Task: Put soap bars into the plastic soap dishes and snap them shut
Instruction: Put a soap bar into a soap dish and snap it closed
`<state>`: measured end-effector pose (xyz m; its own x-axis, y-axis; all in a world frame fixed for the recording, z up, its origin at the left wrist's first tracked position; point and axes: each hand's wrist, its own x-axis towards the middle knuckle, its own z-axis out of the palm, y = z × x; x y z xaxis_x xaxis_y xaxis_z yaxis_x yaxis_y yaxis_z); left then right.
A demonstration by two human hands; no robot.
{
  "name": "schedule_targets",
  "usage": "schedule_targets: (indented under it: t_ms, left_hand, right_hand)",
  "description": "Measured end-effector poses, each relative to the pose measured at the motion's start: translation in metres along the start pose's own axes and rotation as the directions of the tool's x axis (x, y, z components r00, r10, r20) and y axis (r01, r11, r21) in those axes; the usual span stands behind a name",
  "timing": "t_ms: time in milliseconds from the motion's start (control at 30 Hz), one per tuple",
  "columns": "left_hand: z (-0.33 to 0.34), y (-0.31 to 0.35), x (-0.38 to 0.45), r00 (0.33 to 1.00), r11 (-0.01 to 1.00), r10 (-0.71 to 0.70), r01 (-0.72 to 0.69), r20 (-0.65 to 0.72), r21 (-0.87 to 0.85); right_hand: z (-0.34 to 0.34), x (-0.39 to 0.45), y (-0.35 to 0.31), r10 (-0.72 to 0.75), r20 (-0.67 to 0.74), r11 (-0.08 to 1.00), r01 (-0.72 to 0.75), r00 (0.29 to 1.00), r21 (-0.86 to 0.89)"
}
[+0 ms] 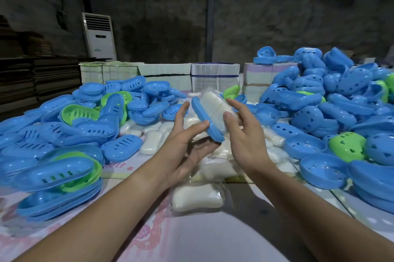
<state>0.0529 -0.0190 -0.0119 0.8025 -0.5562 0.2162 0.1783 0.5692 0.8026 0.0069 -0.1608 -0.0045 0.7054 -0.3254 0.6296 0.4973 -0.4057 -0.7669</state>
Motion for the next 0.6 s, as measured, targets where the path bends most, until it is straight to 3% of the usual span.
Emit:
schedule_targets:
  t_ms: [333,500,600]
  left_hand:
    - [-0.007,-0.006,0.001,0.998,0.995,0.057,-0.054,0.033,-0.089]
    - [-0.007,0.000,0.001,0.997,0.980,0.062,-0.052,0.045,-0.193]
    - [-0.007,0.000,-0.001,0.996,0.987,0.065,-0.056,0.058,-0.152]
  right_hand:
    - [-0.003,-0.001,-0.004,0.028,0.259,0.995,-0.051,0.965,0.081]
    - [-0.015,0.004,-0.007,0.049,0.300,0.966,-0.122,0.953,0.228]
    - [-0.017,0.003,-0.006,0.058,0.332,0.963,-0.141,0.941,0.230]
